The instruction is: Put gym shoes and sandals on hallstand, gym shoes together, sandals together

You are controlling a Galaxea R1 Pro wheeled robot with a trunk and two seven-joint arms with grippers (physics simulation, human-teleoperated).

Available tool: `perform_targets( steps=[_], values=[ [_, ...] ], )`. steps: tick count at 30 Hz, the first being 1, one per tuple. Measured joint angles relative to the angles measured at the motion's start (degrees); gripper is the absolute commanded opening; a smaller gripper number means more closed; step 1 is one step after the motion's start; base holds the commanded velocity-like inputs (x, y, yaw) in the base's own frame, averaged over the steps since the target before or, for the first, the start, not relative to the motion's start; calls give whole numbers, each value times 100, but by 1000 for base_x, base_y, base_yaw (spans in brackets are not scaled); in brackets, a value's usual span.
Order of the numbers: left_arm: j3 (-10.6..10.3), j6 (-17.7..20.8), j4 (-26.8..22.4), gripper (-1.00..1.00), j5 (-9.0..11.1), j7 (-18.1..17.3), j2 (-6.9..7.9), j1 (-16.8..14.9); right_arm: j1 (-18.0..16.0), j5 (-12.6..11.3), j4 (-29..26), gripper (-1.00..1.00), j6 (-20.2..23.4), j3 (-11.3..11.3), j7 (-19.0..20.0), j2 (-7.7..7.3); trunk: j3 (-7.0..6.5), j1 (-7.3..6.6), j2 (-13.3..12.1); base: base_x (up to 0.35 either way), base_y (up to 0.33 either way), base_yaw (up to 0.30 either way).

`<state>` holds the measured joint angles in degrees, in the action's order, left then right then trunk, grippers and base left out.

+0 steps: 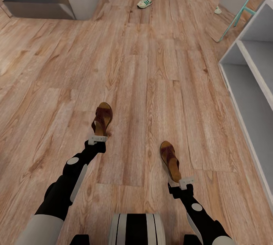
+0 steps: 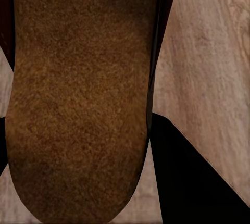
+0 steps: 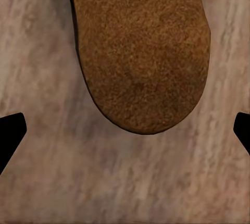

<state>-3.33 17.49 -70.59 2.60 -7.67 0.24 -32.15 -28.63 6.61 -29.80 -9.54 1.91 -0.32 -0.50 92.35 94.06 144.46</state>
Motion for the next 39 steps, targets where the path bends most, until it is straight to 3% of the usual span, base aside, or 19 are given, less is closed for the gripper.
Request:
perform_targets(
  steps=[39],
  values=[
    [-3, -9, 9, -100, -7, 9, 0, 9, -1, 0, -26, 100, -1, 1, 0, 0, 46, 1, 2, 29, 0, -1]
  ],
)
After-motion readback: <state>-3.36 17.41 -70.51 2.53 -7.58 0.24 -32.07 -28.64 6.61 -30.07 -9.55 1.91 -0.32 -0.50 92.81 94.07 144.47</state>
